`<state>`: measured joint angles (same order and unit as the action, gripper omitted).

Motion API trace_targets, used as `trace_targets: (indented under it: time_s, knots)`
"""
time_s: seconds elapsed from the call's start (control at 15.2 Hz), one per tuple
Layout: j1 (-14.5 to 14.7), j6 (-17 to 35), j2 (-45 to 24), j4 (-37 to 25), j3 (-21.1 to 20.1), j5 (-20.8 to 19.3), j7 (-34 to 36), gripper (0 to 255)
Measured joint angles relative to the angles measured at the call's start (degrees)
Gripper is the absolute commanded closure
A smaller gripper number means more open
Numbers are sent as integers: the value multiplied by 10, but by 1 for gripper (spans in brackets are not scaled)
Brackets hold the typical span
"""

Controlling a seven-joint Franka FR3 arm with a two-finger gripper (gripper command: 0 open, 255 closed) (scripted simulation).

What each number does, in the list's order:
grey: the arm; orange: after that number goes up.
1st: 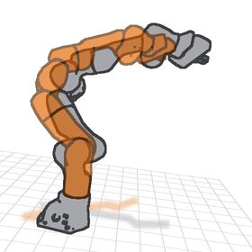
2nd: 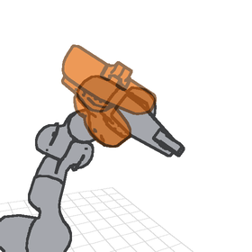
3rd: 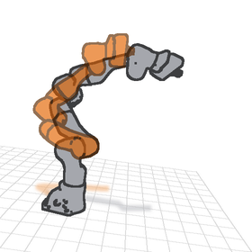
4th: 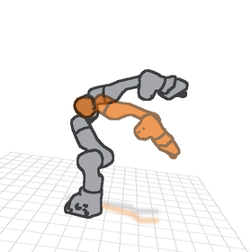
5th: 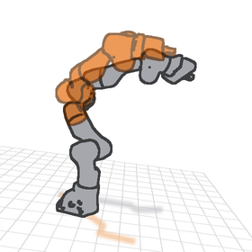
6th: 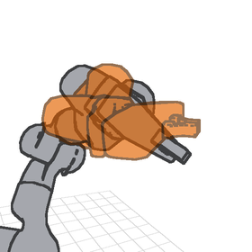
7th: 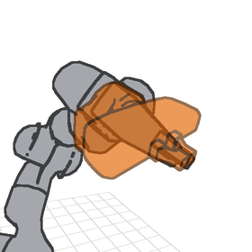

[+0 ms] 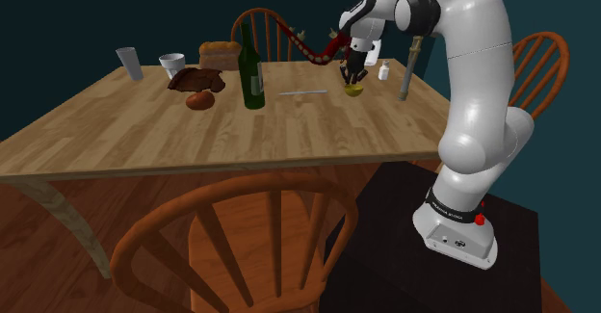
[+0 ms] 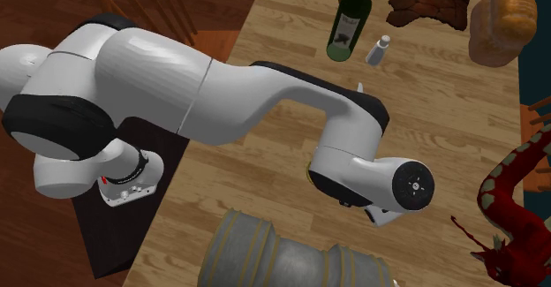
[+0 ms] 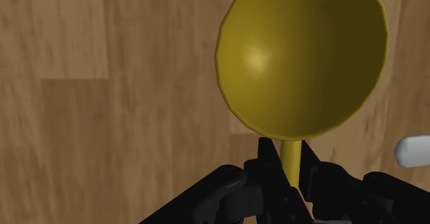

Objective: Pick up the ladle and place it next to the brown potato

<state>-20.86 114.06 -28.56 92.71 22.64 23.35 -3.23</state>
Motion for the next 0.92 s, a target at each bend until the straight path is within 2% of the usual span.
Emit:
trace_targets:
  time_s: [0.92]
  knots:
    - [2,-84,40,-50,11,-24,27,255]
